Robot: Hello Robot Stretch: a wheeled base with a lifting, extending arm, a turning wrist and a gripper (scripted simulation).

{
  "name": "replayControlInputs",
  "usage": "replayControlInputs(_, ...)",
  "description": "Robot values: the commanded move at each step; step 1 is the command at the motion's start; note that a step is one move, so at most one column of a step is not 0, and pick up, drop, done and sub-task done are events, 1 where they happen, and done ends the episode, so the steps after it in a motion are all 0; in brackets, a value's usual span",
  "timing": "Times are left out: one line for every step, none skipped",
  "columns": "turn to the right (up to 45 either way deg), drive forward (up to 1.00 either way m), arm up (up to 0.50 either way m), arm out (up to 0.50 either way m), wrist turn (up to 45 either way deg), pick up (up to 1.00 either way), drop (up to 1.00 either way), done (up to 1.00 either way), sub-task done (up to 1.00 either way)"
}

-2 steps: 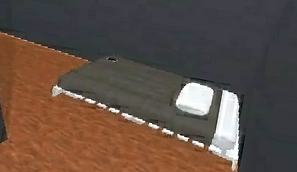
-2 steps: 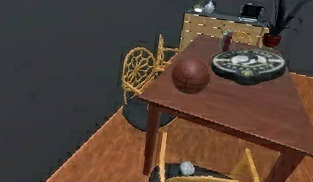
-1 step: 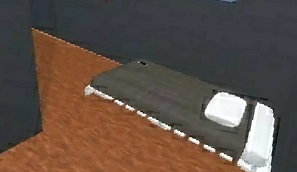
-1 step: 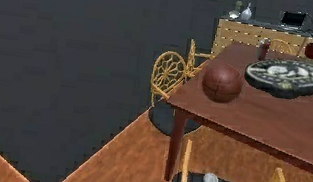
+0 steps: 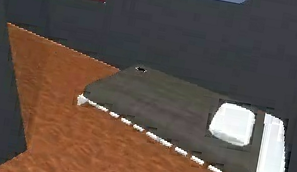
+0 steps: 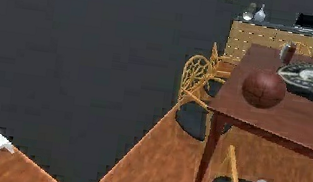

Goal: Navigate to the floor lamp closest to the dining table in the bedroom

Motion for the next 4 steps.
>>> replayControlInputs(-15.0,0.00,0.00,0.00,0.0,0.00,0.00,0.00,0.00)
replayControlInputs(0.0,1.00,0.00,0.00,0.0,0.00,0.00,0.00,0.00)
replayControlInputs(0.0,0.70,0.00,0.00,0.0,0.00,0.00,0.00,0.00)
replayControlInputs(-42.0,0.00,0.00,0.00,0.0,0.00,0.00,0.00,0.00)
